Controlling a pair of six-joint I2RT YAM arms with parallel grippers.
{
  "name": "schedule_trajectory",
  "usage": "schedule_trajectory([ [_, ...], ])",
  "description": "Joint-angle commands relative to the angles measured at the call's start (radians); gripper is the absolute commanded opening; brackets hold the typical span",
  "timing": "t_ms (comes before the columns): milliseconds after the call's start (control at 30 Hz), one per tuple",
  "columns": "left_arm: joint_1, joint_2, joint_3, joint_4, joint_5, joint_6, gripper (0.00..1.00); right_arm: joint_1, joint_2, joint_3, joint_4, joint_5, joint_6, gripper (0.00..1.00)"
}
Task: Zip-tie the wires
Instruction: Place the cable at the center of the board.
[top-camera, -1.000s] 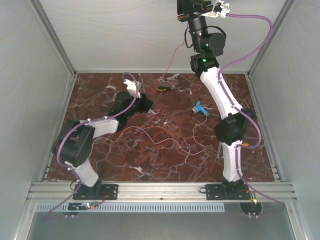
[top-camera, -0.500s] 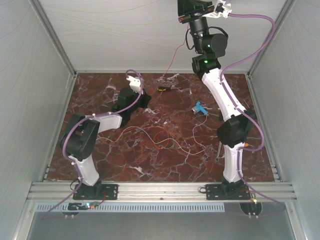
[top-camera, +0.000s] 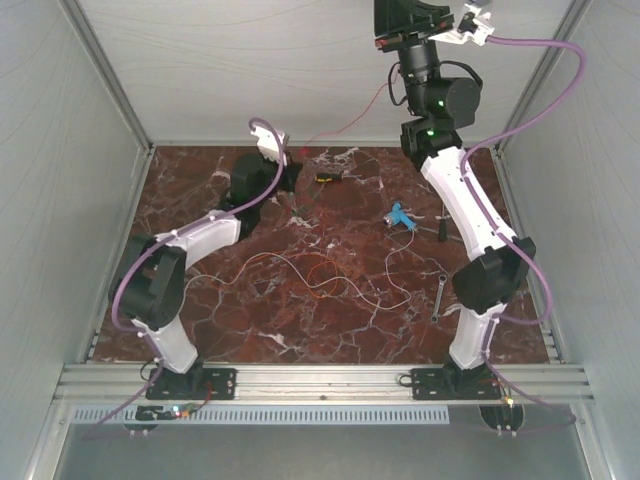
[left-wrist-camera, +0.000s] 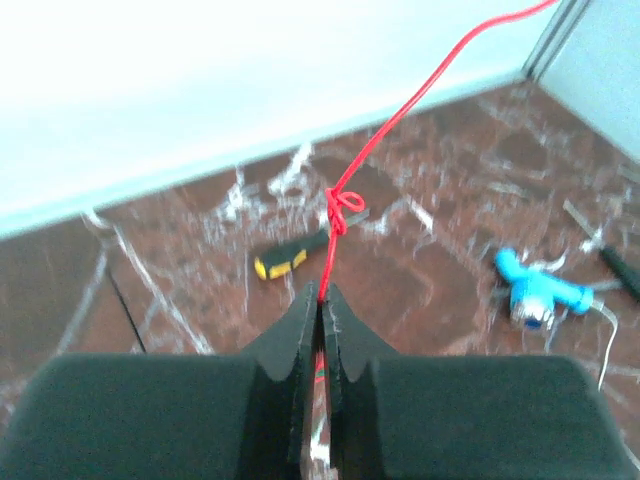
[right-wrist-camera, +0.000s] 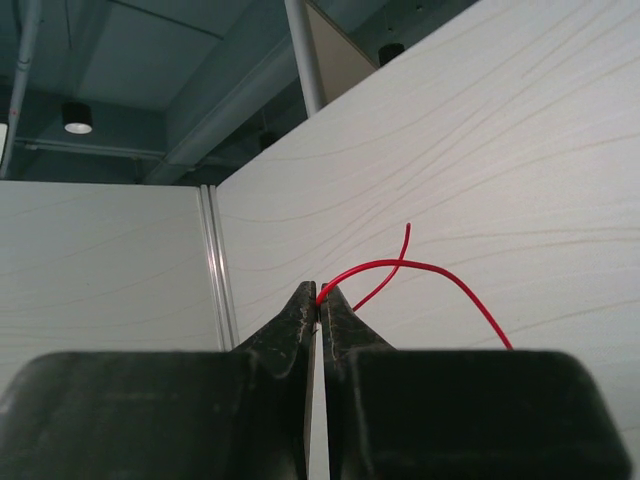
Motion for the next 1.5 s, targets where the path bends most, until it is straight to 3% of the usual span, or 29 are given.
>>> schedule_trajectory([
  [0, 0.001, -0.091, 0.155, -0.027, -0.003, 0.067, 0.00, -0.004, -0.100, -0.070, 0.091, -0.008, -0.005, 0.00],
  [233, 0.029, -0.112, 0.431, -0.301, 0.064, 0.022, 0.00, -0.005, -0.213, -0.253, 0.110, 0.043, -0.059, 0.00],
  [333, 0.034, -0.053, 0.567, -0.518, 0.114, 0.052, 0.00, -0.006, -0.262, -0.364, 0.114, 0.085, -0.067, 0.00],
  [500, 0.037, 0.104, 0.613, -0.838, 0.032, 0.133, 0.00, -0.011, -0.318, -0.550, 0.123, 0.120, -0.068, 0.00],
  [667, 0.037, 0.016, 0.455, -0.712, 0.006, 0.148, 0.00, -0.027, -0.349, -0.654, 0.122, 0.139, -0.065, 0.00],
  [900, 0.037, -0.103, 0.484, -0.763, -0.109, 0.284, 0.00, -0.048, -0.449, -0.749, 0.044, 0.143, 0.011, 0.00],
  [1167, 0.056, -0.438, 0.212, -0.770, -0.332, 0.456, 0.00, -0.049, -0.687, -0.949, -0.347, 0.143, 0.126, 0.00],
  [1300, 0.085, -0.606, 0.085, -0.836, -0.393, 0.472, 0.00, -0.048, -0.825, -1.105, -0.416, 0.127, 0.205, 0.00],
  [1467, 0.085, -0.807, -0.042, -0.968, -0.364, 0.419, 0.00, -0.006, -0.918, -1.274, -0.418, -0.029, 0.321, 0.00],
])
